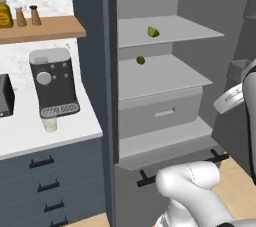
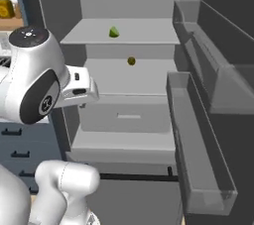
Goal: Grab a lemon wedge from the fridge and one ice cube from the ice bowl, and put them in the glass of lemonade.
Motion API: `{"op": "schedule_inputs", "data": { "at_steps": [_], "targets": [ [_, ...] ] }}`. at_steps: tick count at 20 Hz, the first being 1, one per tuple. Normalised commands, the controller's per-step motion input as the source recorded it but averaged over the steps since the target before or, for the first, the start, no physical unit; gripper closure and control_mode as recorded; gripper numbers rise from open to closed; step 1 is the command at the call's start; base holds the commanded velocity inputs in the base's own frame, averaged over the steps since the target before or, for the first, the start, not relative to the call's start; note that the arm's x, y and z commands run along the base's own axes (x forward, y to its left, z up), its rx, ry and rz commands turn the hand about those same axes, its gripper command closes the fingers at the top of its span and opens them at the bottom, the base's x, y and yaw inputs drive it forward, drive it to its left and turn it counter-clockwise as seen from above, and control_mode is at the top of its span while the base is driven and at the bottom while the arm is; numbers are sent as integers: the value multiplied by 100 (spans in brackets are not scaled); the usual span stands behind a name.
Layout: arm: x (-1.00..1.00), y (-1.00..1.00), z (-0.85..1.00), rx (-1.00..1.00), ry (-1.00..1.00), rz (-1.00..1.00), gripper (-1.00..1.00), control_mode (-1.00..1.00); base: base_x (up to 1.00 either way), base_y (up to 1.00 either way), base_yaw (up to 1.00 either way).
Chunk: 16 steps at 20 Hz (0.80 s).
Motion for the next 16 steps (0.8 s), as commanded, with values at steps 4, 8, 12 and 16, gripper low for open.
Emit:
{"op": "schedule_inputs", "data": {
  "at_steps": [4,8,12,16],
  "targets": [
    [0,0,0,0,0,0,-100,100,55,0,0],
    [0,0,0,0,0,0,-100,100,52,-15,1],
    [0,0,0,0,0,0,-100,100,32,-59,16],
    [0,0,0,0,0,0,-100,100,39,-21,10]
  ]
}}
